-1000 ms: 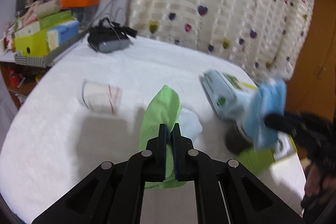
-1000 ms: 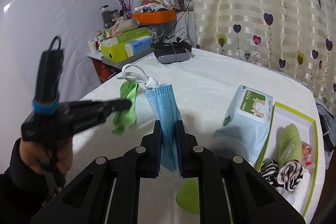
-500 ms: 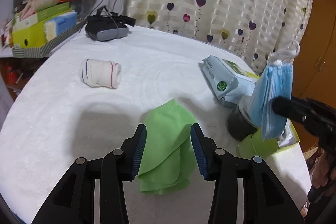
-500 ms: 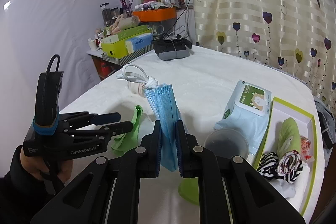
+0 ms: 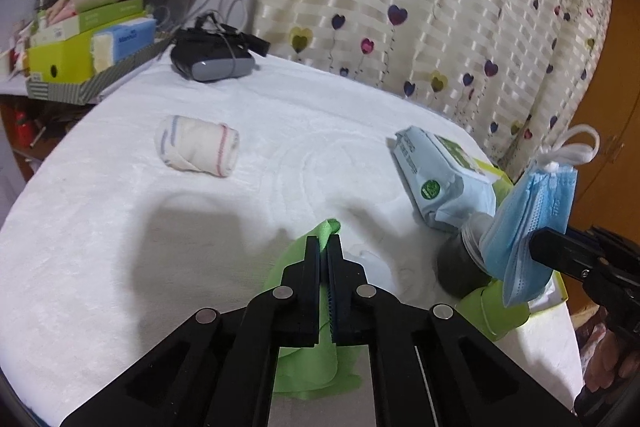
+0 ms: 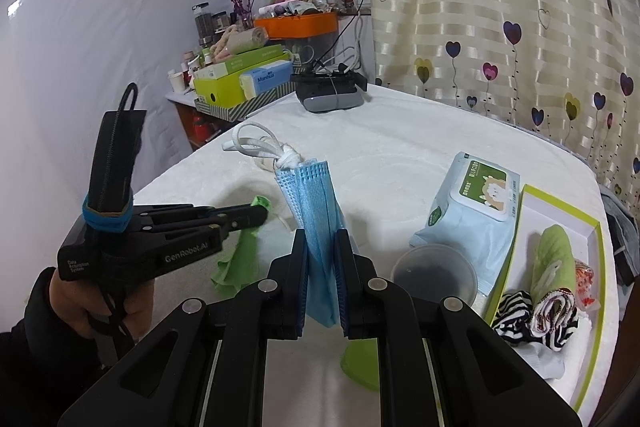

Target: Organize soft objects

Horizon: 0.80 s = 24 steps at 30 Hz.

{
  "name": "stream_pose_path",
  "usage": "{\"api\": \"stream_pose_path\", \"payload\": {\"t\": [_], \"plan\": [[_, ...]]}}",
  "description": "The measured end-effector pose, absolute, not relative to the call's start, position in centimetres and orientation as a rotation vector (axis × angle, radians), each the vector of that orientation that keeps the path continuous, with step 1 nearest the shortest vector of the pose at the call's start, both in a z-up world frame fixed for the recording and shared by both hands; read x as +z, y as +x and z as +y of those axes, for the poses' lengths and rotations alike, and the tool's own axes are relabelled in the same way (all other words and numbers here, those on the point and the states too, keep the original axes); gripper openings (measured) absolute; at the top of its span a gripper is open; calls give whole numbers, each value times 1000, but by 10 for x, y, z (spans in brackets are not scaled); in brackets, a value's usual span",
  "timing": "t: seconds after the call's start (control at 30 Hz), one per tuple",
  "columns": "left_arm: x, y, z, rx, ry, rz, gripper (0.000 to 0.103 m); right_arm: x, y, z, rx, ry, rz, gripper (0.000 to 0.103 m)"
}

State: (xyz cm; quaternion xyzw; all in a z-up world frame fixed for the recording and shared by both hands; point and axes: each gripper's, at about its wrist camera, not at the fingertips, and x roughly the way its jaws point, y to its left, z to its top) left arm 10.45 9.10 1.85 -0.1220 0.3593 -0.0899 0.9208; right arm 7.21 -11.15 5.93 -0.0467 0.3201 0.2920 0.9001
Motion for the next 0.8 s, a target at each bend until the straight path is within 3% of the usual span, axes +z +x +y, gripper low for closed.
{"api": "stream_pose_path", "payload": {"t": [0.3, 0.8], "plan": [[50, 74, 105, -131, -249, 644, 3, 66, 66, -117, 611, -82, 642, 13], [104, 28, 64, -186, -213, 525, 3, 84, 43, -146, 620, -15, 574, 13]]}}
